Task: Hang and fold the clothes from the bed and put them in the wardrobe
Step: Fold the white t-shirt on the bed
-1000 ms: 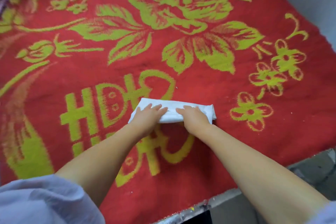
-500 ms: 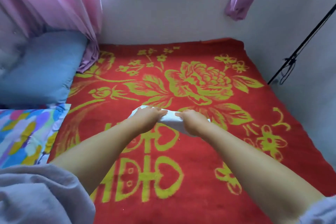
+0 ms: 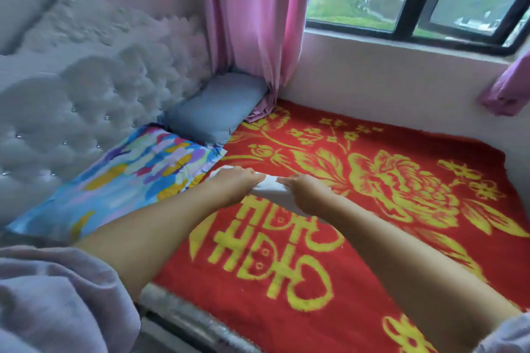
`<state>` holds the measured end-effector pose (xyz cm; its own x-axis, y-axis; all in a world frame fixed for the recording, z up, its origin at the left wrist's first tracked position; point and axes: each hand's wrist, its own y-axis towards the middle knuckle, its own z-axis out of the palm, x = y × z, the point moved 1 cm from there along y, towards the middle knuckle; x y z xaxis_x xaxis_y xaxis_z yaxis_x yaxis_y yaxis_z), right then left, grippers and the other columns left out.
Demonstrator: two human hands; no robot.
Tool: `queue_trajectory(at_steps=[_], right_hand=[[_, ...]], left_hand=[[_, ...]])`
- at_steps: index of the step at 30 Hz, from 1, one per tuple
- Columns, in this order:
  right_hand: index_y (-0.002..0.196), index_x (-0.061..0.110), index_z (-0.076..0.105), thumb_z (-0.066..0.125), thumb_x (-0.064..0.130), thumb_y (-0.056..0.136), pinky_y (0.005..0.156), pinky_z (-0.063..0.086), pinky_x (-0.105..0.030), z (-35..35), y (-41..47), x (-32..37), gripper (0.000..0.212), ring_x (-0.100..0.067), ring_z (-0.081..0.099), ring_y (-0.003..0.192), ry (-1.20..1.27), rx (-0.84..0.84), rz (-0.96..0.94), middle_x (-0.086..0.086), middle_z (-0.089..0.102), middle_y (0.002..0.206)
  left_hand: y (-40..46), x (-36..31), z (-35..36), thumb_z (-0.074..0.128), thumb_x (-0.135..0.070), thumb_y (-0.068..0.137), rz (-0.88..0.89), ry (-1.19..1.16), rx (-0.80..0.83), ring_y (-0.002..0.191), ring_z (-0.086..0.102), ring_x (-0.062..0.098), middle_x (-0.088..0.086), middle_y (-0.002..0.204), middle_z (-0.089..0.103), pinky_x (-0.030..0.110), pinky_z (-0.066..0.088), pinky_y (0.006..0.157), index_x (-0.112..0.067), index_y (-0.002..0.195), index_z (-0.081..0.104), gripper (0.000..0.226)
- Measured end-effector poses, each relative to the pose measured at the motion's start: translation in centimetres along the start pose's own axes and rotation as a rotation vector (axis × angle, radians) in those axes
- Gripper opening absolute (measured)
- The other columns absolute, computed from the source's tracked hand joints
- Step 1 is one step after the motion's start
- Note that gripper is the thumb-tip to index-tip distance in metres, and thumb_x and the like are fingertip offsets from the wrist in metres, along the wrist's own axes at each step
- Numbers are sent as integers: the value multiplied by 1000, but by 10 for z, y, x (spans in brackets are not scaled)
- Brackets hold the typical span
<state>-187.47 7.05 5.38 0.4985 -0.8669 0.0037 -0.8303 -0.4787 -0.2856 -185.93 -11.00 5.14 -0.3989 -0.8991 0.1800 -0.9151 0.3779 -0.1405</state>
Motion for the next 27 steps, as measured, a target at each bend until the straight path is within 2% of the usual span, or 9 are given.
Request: queue_trajectory(at_steps=[2,6,8,10,12,15,18,22,27], right_hand=[[148,27,32,61,11,83,95,47,-37,-2,5,45,73,-27,57,118,32,5,-123,-7,55,132],[136,25,50,51,9,86,90,45,-31,-3,9,141,52,-24,58,115,62,-20,-397,-3,61,125],[140,21,45,49,11,91,96,41,-33,-1,7,193,50,-24,53,121,-16,-12,-557,-7,58,131],[147,22,34,44,9,92,101,38,-35,4,-2,246,57,-27,50,124,-112,-21,-723,-12,51,136],[149,26,30,44,10,92,100,39,-36,11,-20,297,61,-30,50,123,-190,-35,-873,-12,49,136],[148,28,31,46,10,93,104,37,-34,33,-66,368,61,-27,48,128,-267,15,-1079,-9,46,141],[151,28,22,40,10,96,108,29,-31,63,-121,431,60,-23,39,136,-414,49,-1254,-5,36,151],[149,28,28,40,6,94,103,40,-36,94,-198,506,61,-30,48,128,-465,105,-1411,-10,46,143],[150,36,26,46,3,93,90,49,-34,133,-273,592,68,-29,58,113,-458,150,-1488,-7,56,131]], left_hand=[[-51,22,10,45,-3,91,-98,-16,32,115,53,31,7,126,52,43,48,86,-21,138,37,51],[-163,56,28,44,-12,93,-340,-131,55,113,56,29,3,124,55,41,49,84,-27,130,45,40],[-224,62,38,45,-9,91,-473,-159,67,111,57,29,2,123,56,42,50,85,-28,128,45,42],[-289,59,47,45,-10,90,-615,-186,72,111,58,28,2,123,56,39,49,84,-29,128,45,43],[-353,44,59,47,-12,90,-779,-238,71,107,59,28,3,121,58,34,46,77,-30,126,47,40],[-442,1,71,46,-11,89,-958,-294,138,106,58,31,7,119,57,41,50,82,-27,128,45,42],[-522,-49,82,46,-2,87,-1135,-350,204,108,56,34,9,118,55,44,49,84,-23,129,43,47],[-614,-107,94,45,5,86,-1303,-367,269,110,54,37,14,123,53,37,38,72,-14,136,40,54],[-722,-143,111,38,1,91,-1432,-402,294,113,52,38,14,127,50,43,45,84,-16,137,40,49]])
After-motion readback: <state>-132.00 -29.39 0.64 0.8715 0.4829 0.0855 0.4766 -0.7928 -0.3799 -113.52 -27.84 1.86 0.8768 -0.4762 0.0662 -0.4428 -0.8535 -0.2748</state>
